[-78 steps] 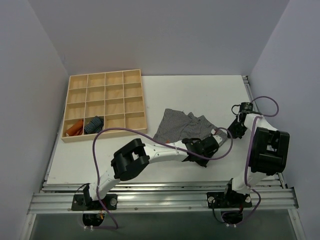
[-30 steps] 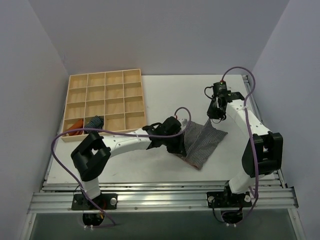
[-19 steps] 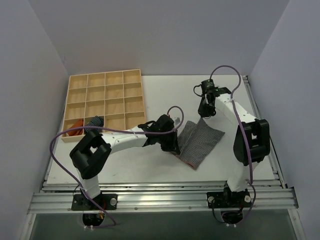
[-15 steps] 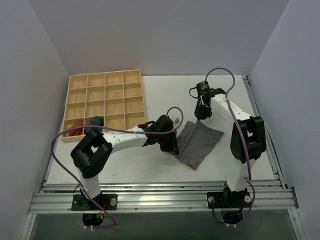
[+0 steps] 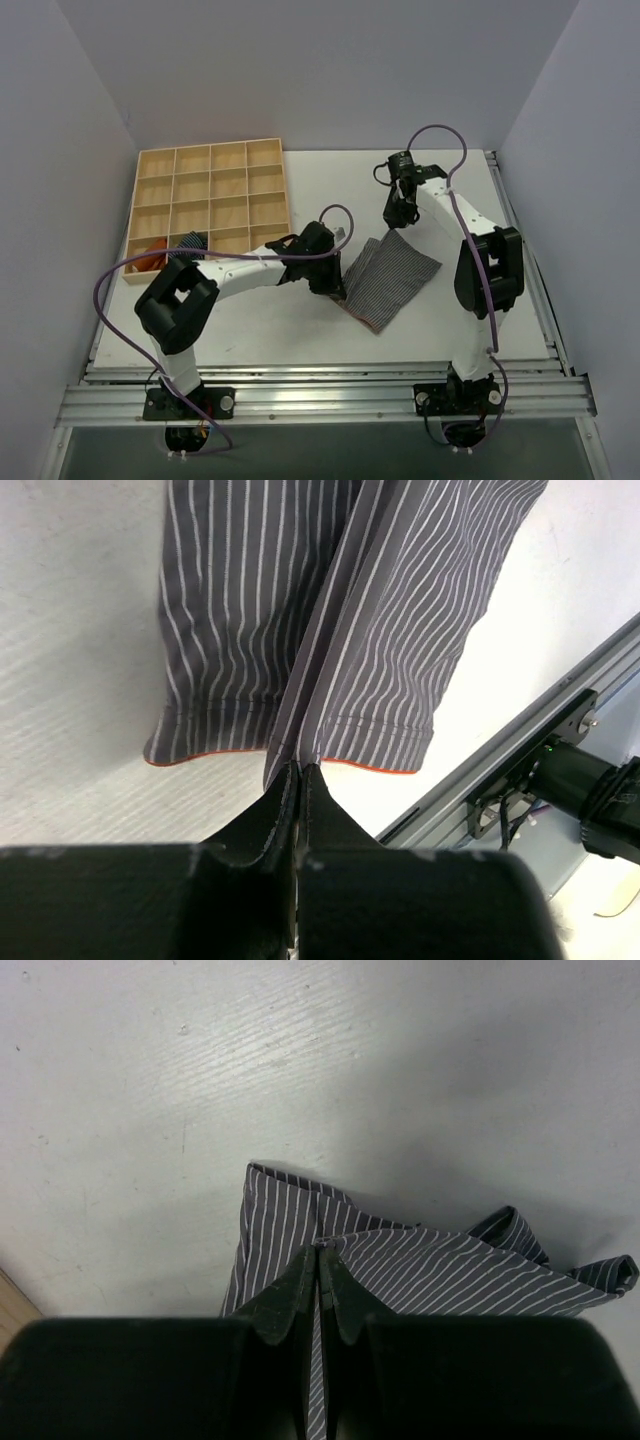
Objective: Roll the underwear
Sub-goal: Fold the underwear
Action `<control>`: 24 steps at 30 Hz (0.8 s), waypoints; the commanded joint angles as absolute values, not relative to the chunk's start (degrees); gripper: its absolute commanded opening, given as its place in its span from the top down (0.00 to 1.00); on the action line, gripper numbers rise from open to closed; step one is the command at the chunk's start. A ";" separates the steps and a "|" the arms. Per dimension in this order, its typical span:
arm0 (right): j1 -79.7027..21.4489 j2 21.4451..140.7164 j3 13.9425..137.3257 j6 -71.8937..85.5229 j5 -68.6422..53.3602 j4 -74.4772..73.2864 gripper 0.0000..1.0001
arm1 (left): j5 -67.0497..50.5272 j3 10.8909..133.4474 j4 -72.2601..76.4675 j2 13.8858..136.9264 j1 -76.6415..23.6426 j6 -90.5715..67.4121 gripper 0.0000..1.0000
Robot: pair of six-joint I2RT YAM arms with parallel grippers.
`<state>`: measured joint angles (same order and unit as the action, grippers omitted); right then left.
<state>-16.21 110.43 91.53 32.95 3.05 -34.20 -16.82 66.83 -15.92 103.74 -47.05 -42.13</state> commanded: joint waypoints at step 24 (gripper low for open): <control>-17.49 122.69 99.14 33.13 -4.39 -29.27 1.00 | -11.33 80.68 -30.59 109.33 -40.96 -24.54 0.40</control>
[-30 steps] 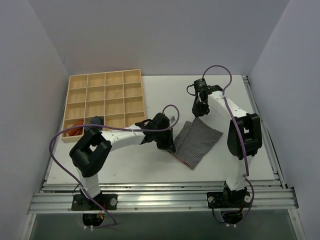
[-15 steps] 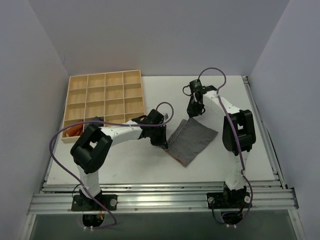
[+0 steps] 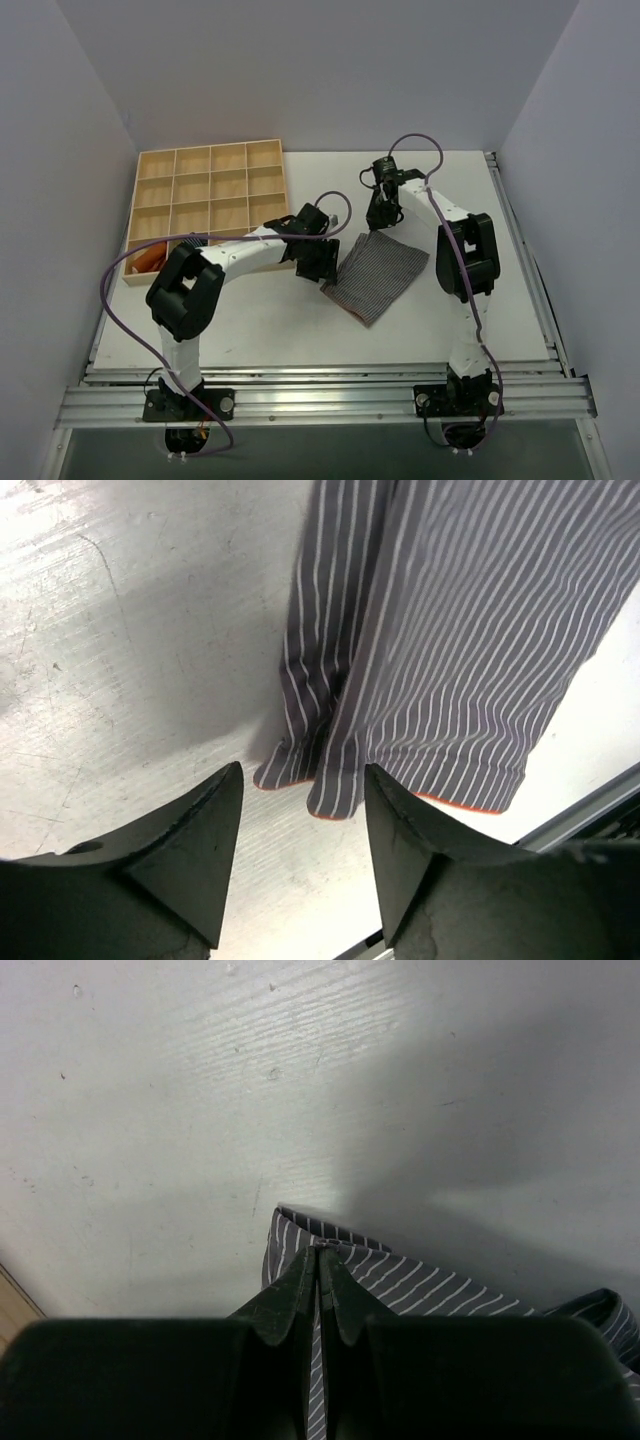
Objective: Roll the underwear
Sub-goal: Fold the underwear
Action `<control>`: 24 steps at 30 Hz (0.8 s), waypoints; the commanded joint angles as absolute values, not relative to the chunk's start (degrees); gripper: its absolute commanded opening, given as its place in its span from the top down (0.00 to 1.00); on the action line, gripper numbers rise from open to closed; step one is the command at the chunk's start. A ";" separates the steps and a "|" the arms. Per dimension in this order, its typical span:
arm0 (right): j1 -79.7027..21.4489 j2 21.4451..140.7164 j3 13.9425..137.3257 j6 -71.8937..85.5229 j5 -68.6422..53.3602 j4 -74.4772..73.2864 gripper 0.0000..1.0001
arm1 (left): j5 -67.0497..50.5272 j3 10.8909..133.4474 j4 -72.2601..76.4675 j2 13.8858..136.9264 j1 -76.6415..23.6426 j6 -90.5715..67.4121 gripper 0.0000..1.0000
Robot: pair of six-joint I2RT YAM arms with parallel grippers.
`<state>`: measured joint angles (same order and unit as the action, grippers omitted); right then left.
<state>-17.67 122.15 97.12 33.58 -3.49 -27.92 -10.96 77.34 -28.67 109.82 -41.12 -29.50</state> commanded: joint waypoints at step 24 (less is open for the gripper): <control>-17.05 125.51 103.62 36.38 -8.35 -28.21 1.00 | -19.69 74.18 -21.89 111.80 -42.27 -24.08 0.84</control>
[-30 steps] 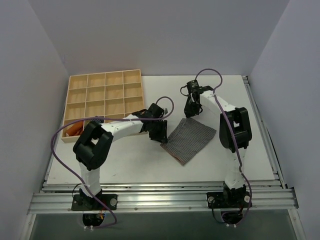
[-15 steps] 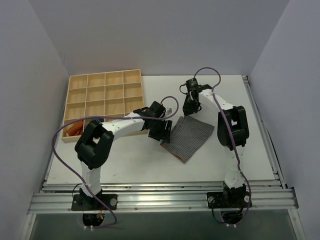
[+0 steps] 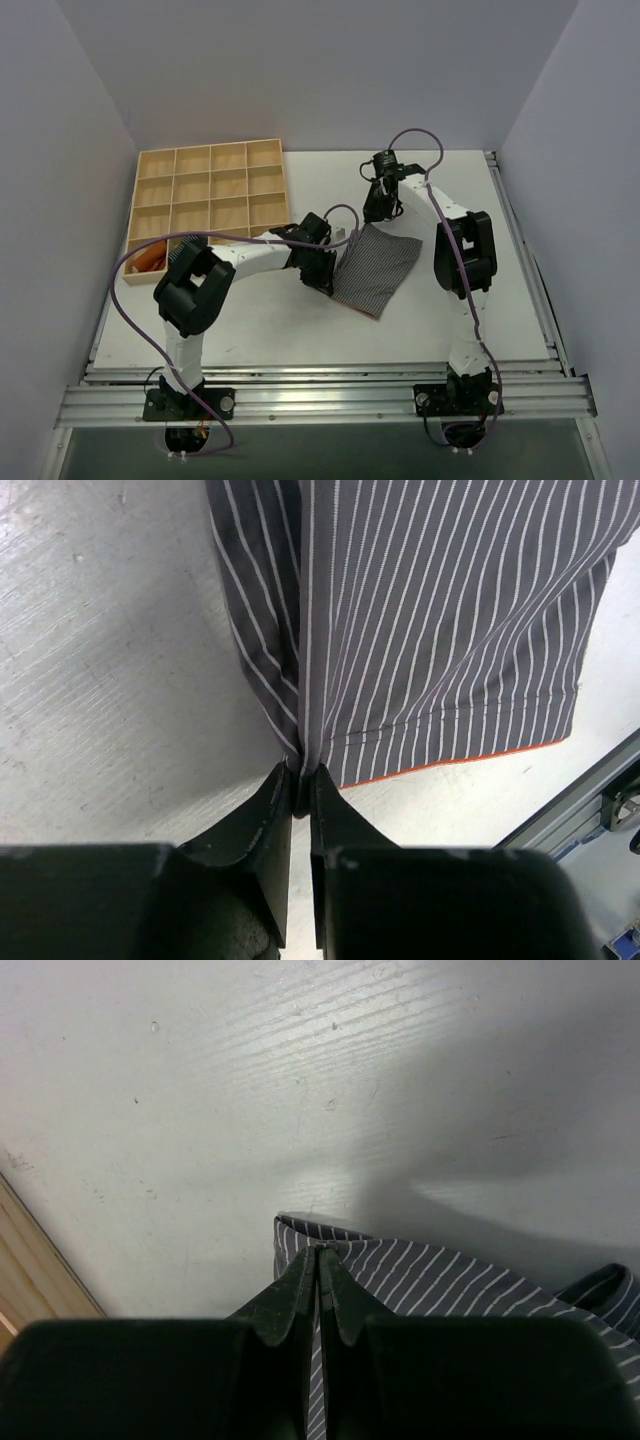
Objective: Roll the underwear
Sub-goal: Fold the underwear
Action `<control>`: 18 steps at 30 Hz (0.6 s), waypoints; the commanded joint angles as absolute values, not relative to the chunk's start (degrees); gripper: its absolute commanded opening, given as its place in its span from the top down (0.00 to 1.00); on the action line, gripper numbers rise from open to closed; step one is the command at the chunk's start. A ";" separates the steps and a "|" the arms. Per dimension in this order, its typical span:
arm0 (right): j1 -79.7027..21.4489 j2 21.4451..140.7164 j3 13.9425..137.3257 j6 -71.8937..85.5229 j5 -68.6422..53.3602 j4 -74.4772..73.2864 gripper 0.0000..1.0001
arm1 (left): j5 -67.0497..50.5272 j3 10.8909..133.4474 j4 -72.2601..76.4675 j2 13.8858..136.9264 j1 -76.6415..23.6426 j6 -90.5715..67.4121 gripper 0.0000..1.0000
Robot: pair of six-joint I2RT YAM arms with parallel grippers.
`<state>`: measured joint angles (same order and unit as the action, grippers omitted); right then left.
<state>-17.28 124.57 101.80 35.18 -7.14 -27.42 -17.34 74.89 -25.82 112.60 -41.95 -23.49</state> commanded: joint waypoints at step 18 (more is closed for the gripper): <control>-20.65 126.38 101.77 34.63 -10.03 -26.72 0.68 | -20.57 72.86 -20.22 112.06 -42.71 -26.72 0.81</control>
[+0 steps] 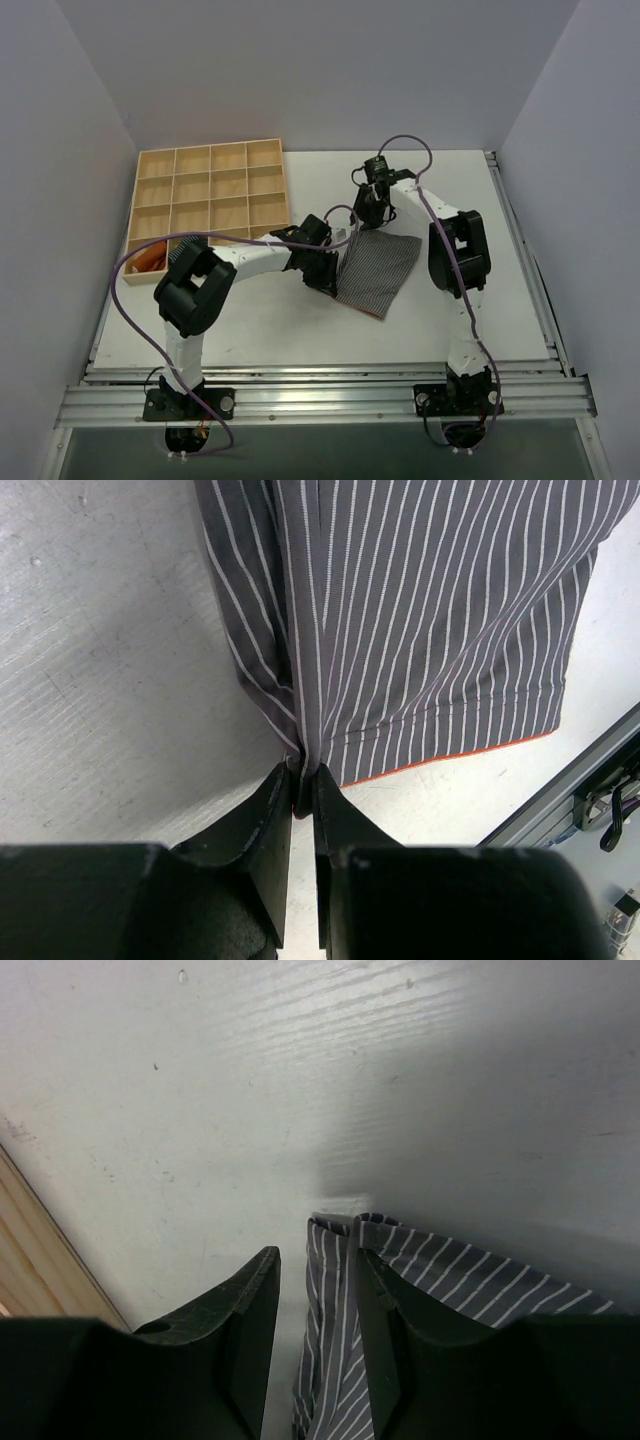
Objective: Roll the underwear
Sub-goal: Fold the underwear
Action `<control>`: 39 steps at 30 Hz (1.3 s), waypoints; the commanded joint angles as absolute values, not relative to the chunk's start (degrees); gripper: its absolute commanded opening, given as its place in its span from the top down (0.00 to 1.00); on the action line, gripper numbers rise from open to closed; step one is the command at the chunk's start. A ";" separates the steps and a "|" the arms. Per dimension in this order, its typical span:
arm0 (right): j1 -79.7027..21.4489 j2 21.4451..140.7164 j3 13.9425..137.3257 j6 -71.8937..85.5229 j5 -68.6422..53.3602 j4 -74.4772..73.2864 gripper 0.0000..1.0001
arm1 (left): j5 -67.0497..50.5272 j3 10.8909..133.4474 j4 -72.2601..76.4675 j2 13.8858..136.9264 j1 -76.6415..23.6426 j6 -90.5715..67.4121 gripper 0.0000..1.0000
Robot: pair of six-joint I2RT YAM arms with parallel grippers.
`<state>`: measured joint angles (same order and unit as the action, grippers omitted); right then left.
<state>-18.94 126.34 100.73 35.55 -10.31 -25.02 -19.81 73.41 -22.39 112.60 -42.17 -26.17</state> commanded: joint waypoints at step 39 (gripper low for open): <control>-23.73 129.02 105.65 31.29 2.99 -36.21 1.00 | -19.42 71.28 -19.25 110.57 -43.59 -28.56 0.81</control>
<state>-23.99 130.17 106.26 32.10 1.32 -34.89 -20.01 71.59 -19.42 112.18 -43.16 -28.36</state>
